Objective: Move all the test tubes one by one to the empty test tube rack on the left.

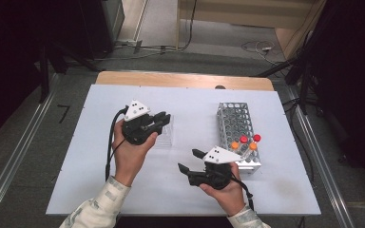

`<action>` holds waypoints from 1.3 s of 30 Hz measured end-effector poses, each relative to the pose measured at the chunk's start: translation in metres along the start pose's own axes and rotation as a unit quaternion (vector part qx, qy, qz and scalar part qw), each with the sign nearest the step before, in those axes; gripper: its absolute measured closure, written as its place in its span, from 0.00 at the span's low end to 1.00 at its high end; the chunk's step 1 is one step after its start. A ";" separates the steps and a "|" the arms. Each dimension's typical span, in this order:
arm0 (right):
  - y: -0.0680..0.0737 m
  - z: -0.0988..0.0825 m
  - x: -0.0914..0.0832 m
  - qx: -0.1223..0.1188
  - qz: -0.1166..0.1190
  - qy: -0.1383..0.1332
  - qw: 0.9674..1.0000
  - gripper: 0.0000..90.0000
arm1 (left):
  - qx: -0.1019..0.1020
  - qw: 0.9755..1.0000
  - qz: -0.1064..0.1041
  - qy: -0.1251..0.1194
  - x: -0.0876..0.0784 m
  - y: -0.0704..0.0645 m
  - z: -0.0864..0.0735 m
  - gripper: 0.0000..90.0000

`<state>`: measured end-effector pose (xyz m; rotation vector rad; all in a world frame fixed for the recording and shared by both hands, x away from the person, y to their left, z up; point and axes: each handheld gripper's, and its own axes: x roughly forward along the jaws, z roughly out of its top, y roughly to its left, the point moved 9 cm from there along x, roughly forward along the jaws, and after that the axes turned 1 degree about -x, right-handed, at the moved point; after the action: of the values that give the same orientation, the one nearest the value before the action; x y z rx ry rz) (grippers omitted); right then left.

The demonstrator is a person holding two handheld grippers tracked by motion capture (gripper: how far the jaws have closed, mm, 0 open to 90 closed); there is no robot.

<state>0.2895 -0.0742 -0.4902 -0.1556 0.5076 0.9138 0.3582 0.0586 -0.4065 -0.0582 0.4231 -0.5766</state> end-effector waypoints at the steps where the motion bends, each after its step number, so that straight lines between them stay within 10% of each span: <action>1: -0.001 0.000 -0.001 -0.002 0.000 -0.001 1.000 0.32 | 0.001 1.000 0.004 -0.001 0.001 0.001 0.002 0.86; 23: -0.004 0.002 -0.007 -0.001 -0.005 -0.011 1.000 0.32 | 0.041 0.998 0.051 0.023 0.035 0.016 -0.022 0.86; 39: -0.005 0.001 -0.007 0.000 -0.008 -0.010 1.000 0.31 | 0.020 0.998 0.044 0.049 0.051 0.021 -0.053 0.76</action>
<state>0.2903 -0.0817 -0.4861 -0.1490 0.4867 0.8981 0.3862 0.0521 -0.4772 0.0278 0.5061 -0.5015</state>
